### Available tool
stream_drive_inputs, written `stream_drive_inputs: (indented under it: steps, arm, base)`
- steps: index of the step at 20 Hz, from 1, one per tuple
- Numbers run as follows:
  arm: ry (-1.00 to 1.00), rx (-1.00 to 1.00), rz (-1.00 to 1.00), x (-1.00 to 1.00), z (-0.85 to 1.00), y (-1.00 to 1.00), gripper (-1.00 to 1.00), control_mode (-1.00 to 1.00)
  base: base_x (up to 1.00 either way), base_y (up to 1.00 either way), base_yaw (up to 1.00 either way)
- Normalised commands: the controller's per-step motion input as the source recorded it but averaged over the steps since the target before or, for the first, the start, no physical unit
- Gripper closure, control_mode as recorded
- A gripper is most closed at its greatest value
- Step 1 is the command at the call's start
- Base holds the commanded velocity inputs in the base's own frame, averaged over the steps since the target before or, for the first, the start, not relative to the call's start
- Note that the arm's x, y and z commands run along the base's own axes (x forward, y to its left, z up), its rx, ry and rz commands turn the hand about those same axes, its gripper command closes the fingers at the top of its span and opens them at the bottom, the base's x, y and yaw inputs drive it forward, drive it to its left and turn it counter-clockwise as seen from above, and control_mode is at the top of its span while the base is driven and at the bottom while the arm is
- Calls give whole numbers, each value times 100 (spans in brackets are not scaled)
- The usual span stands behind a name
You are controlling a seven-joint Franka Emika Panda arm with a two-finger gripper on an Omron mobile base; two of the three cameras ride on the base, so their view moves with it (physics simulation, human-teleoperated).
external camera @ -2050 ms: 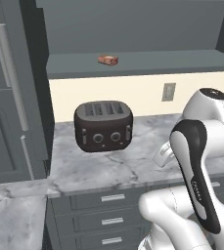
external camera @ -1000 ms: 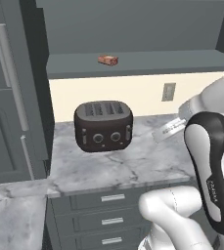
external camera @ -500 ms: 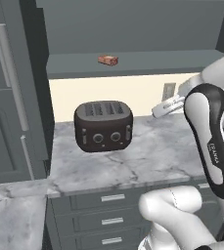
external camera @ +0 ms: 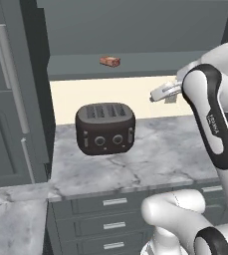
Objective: Locate and retrieve the bar soap and bar soap from the cabinet. Place them next to the sink.
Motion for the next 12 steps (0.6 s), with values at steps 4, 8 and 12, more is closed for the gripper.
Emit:
stream_drive_inputs:
  steps: [4,8,12]
  arm:
    - [0,0,1,61,13,-1,-100,-100]
    - [-2,9,5,62,0,-2,-100,-100]
    - [-4,15,10,60,1,0,-100,-100]
  base:
    - [0,0,0]
    - [0,0,0]
    - [0,0,0]
